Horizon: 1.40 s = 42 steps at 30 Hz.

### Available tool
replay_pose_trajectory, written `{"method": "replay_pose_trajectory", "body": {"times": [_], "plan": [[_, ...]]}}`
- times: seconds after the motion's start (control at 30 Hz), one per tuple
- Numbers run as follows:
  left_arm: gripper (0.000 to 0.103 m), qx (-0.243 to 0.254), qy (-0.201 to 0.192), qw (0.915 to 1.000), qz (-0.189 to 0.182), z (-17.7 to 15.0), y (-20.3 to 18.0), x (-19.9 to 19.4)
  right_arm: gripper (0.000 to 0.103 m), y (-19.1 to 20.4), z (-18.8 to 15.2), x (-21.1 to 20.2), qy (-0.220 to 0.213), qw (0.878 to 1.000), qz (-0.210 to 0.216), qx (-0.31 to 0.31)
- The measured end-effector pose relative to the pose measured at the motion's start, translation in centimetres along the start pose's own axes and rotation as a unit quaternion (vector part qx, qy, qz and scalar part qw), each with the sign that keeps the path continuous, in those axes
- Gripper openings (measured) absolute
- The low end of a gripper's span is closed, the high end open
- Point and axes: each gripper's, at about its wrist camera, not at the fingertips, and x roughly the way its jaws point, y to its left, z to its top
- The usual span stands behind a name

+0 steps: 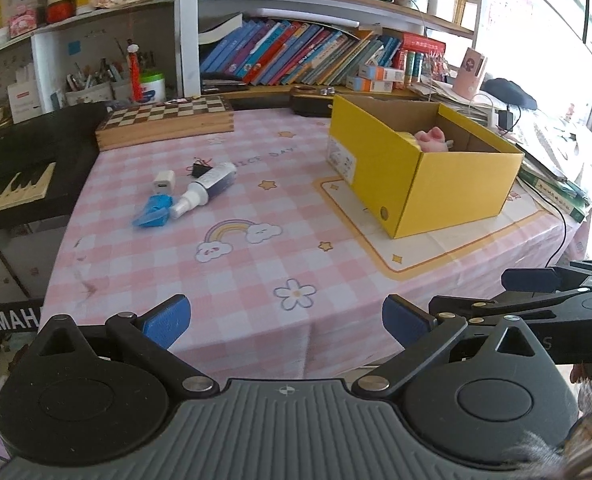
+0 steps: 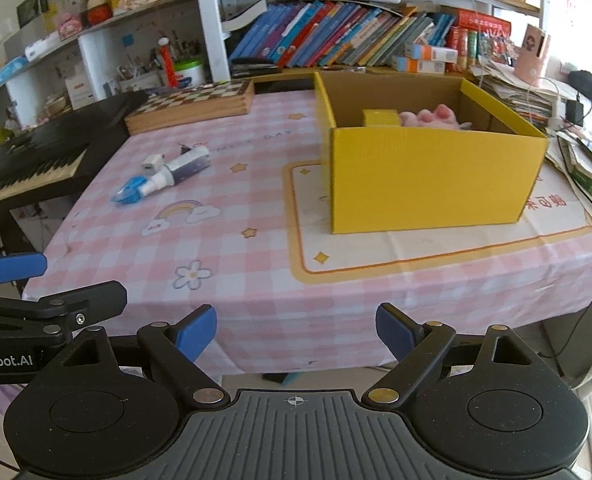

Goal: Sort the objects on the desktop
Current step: 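Move both tools toward the blue cloth and white spray bottle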

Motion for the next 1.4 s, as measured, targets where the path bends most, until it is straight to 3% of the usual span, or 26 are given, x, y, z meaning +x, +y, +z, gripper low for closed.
{"method": "replay_pose_trajectory", "body": {"times": [0.8, 1.4], "plan": [[0.103, -0.052, -0.018, 0.9974, 0.047, -0.9, 5.6, -2.0, 0.089, 5.9, 1.2, 1.0, -0.003, 0.998, 0.037, -0.059], [0.103, -0.081, -0.002, 0.9932, 0.083, 1.3, 7.6, 1.7, 0.089, 6.3, 4.7, 5.8, 0.017, 0.994, 0.07, -0.085]]}}
